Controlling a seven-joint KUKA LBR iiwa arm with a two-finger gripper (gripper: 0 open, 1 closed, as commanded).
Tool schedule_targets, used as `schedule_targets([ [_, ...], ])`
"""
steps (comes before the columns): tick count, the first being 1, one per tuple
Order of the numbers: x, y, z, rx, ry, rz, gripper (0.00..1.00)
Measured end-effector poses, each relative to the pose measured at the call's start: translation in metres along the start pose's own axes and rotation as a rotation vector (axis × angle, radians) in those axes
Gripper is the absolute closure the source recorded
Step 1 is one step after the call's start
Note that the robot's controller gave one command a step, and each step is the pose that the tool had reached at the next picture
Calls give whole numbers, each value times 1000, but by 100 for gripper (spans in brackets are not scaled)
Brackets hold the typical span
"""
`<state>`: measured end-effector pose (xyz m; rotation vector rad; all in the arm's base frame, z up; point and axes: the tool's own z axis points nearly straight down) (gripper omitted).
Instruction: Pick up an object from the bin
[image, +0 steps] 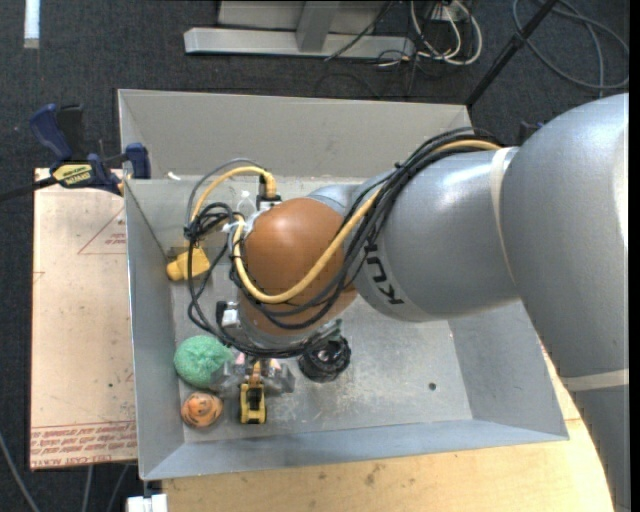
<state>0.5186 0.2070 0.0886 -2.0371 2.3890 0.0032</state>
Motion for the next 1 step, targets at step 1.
schedule_targets([
  [1, 2, -5, -48, -5, 2, -2, 100],
])
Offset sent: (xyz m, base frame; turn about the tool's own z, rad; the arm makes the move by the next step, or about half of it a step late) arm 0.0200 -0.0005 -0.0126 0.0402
